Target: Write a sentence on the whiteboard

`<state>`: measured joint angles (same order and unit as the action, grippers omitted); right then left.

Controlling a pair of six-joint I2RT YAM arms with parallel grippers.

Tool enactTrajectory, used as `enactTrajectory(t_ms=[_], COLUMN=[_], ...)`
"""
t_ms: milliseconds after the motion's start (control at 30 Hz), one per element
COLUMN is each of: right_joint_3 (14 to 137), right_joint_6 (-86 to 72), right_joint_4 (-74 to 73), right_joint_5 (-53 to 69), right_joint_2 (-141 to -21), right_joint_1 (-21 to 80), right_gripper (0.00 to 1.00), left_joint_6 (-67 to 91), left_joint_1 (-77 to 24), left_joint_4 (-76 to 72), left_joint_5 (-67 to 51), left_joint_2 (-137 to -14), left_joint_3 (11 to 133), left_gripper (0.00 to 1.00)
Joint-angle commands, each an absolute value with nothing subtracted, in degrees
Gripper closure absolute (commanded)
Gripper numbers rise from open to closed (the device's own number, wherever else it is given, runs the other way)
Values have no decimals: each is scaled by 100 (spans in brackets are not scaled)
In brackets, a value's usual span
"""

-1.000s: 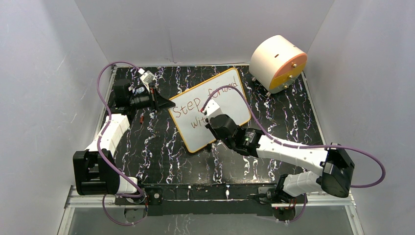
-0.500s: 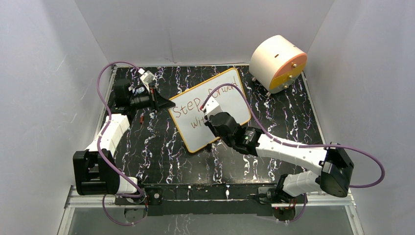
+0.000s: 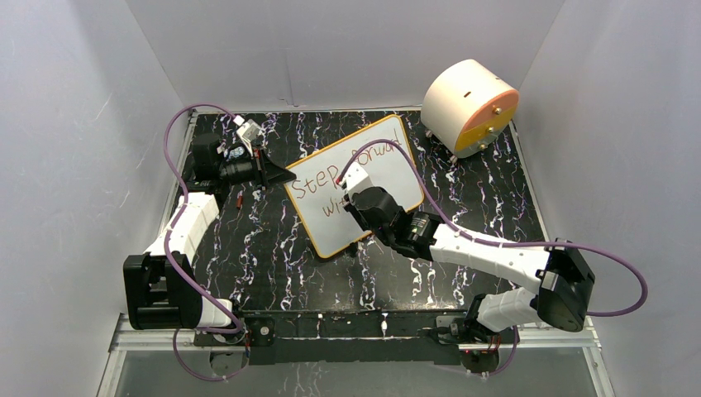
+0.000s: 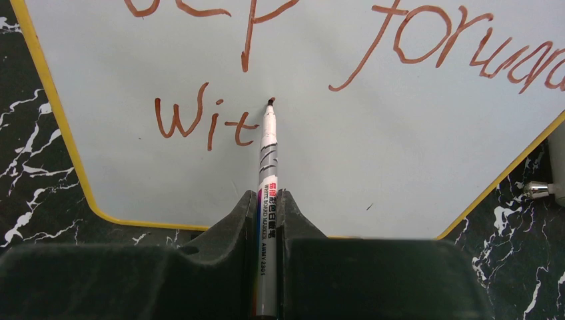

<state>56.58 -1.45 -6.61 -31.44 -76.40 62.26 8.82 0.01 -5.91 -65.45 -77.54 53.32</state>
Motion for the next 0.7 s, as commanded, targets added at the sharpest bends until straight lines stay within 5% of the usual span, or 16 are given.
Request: enactTrajectory(t_ms=[0,667], right_joint_3=[5821,5443], right_joint_6=[-353,-692], right_joint_4=[-924,-1274], right_joint_5=[-2952,-2795], right_joint_2=[-7635,-7455], right_joint_1=[6196,6196], right_gripper=[100,100], left_joint_6=[629,624], left_joint_1=[-88,-88], left_joint_4=[-299,-299], left_joint_5=[-6731,-6714], left_joint_2=[-7792,-7796], left_joint_3=[5361,5352], left_gripper=[100,100])
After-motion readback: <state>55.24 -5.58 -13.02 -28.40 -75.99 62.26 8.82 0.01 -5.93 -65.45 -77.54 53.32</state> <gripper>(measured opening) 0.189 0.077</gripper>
